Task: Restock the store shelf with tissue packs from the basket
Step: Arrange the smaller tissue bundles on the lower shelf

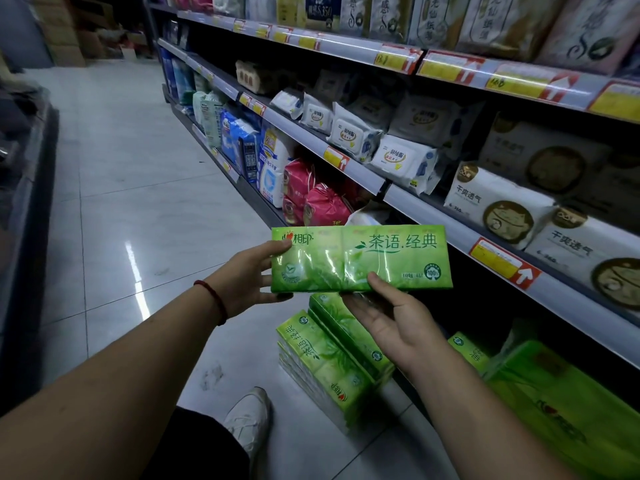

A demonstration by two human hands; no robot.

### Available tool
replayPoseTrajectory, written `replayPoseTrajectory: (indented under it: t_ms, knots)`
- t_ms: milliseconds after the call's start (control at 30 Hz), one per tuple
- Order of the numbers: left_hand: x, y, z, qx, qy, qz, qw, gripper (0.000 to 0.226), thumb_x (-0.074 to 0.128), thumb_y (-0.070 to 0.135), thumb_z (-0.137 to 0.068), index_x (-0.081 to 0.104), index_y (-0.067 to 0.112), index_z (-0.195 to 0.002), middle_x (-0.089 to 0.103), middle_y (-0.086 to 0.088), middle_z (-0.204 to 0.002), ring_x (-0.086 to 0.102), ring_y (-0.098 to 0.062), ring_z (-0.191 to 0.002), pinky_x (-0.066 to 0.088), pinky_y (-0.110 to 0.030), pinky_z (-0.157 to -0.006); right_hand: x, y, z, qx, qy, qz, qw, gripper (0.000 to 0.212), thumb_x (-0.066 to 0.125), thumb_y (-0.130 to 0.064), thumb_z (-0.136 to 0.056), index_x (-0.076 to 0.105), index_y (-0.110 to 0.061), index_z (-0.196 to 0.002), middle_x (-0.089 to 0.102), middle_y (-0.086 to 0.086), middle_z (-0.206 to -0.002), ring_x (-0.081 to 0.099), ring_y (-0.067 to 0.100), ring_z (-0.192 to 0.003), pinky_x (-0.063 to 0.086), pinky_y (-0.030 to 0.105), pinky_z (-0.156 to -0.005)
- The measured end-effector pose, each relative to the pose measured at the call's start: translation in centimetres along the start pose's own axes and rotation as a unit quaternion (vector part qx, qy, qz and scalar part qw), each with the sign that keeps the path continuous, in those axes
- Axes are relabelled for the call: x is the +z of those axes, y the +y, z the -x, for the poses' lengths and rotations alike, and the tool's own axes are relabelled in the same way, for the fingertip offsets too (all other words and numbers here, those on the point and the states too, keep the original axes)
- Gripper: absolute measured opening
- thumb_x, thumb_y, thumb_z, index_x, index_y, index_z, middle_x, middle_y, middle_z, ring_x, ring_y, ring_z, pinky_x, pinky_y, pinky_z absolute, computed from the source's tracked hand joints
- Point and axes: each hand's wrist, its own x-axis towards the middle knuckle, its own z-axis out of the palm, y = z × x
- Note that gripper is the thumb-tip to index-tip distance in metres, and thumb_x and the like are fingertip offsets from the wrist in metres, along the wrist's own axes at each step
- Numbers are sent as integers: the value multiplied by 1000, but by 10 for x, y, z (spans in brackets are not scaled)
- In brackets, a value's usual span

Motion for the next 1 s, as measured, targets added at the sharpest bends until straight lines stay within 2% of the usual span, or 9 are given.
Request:
replayPoseTrajectory:
  t_ms: [133, 267, 400, 467, 567, 633, 733, 833, 1000]
  knots:
    - [-1, 0, 1, -23, -5, -10, 1000, 34, 71, 33, -86, 69, 19, -117, 78, -6, -103, 74, -31, -97, 57, -59, -92, -3, -3, -1, 7, 9, 27, 1000, 64, 81, -6, -70, 61, 1, -131, 69, 28, -125, 75, 43, -97, 64, 50, -82]
    - [-3, -2, 1, -82, -7, -63, 995, 19, 63, 28, -93, 66, 18, -109, 76, -5, -94, 75, -26, -79, 60, -46, -81, -7, -2, -6, 16, 23, 75, 997, 49, 78, -24, -85, 64, -6, -129, 69, 24, -123, 75, 42, -98, 64, 46, -84]
    - [-7, -5, -1, -143, -21, -34, 989, 32, 76, 29, -77, 61, 15, -102, 63, -8, -100, 63, -30, -86, 61, -42, -82, -10, -2, -8, 55, 18, 113, 992, 37, 66, -40, -96, 65, -15, -122, 68, 23, -123, 67, 44, -115, 58, 48, -91]
    - [-7, -8, -6, -142, -23, -9, 990, 41, 87, 27, -64, 57, 15, -90, 54, -5, -78, 52, -25, -72, 64, -38, -74, -11, 1, -9, 66, 12, 121, 990, 41, 67, -41, -95, 64, -13, -126, 67, 24, -128, 69, 44, -112, 60, 48, -88]
    - [4, -10, -9, -132, -14, -3, 991, 21, 71, 23, -90, 54, 13, -83, 60, -3, -58, 62, -22, -49, 61, -31, -57, -12, 7, -10, 78, 1, 124, 989, 51, 70, -43, -93, 60, -13, -132, 71, 23, -121, 74, 42, -94, 64, 47, -74]
    - [13, -12, -12, -129, -8, -5, 992, 12, 67, 20, -93, 61, 10, -93, 74, -10, -77, 75, -29, -65, 64, -36, -61, -13, 10, -8, 84, -5, 126, 989, 52, 74, -43, -90, 59, -12, -129, 69, 22, -119, 75, 40, -90, 63, 46, -71]
    - [24, -19, -23, -145, -27, -24, 989, 31, 75, 24, -84, 65, 8, -109, 76, -12, -106, 76, -34, -90, 62, -44, -84, -18, 15, -8, 72, 0, 143, 987, 51, 79, -32, -88, 61, -9, -130, 68, 23, -123, 75, 41, -92, 62, 45, -72]
    - [38, -27, -32, -167, -54, -67, 982, 43, 79, 30, -79, 67, 11, -116, 74, -11, -120, 72, -31, -107, 54, -48, -101, -29, 18, -13, 29, 34, 143, 989, 56, 82, -13, -84, 58, -5, -134, 71, 21, -121, 75, 41, -96, 63, 48, -78]
    - [62, -42, -57, -210, -73, -111, 969, 65, 92, 37, -67, 67, 9, -120, 63, -12, -124, 63, -26, -104, 61, -38, -82, -53, 9, -23, 9, 106, 144, 984, 49, 78, -3, -83, 60, -7, -128, 70, 21, -122, 73, 42, -95, 64, 45, -68]
